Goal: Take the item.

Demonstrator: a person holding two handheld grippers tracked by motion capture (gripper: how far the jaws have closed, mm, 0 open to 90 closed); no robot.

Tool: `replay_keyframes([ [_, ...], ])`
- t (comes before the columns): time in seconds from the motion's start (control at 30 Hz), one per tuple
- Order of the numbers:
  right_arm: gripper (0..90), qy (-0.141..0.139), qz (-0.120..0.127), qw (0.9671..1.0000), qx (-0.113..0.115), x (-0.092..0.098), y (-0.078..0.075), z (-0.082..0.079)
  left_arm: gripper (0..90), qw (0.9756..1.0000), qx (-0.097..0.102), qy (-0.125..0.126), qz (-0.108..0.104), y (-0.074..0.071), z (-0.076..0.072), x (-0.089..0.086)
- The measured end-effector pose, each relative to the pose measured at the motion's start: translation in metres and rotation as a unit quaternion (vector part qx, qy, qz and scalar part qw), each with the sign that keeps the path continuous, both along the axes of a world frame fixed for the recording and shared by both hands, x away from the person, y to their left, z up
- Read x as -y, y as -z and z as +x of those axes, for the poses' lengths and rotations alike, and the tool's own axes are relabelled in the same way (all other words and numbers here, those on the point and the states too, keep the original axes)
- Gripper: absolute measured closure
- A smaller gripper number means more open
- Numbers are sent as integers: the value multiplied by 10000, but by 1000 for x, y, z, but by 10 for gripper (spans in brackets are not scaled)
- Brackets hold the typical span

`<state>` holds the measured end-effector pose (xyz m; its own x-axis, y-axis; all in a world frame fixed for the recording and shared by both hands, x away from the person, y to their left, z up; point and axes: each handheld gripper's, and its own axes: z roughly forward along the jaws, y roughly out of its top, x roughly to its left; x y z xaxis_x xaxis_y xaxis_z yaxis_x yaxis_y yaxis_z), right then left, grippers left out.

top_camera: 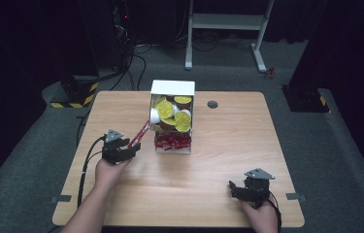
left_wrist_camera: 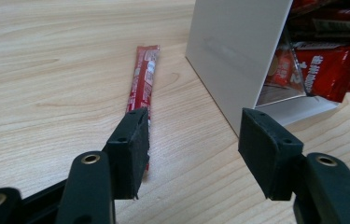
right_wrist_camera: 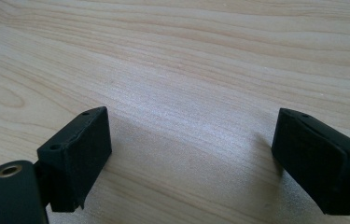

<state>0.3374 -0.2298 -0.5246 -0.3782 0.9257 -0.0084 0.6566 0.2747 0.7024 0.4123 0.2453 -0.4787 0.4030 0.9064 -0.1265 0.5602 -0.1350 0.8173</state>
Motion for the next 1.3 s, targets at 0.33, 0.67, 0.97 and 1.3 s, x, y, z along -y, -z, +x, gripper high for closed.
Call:
replay_keyframes([
  [0.33, 119, -9, 10, 10000, -8, 0, 0, 1, 429, 10000, -33, -82, 10, -1, -12, -15],
  [0.67, 119, -48, -10, 10000, 27, 0, 0, 2, 424, 9999, -111, -22, 78, 10, -36, -24],
  [0.97, 121, -42, 19, 10000, -17, 0, 0, -1, 377, 9991, -318, 159, 242, 23, -55, -23],
  [1.3, 121, -54, 12, 10000, -7, 0, 0, -1, 280, 9966, -393, 206, 696, 45, -85, -26],
])
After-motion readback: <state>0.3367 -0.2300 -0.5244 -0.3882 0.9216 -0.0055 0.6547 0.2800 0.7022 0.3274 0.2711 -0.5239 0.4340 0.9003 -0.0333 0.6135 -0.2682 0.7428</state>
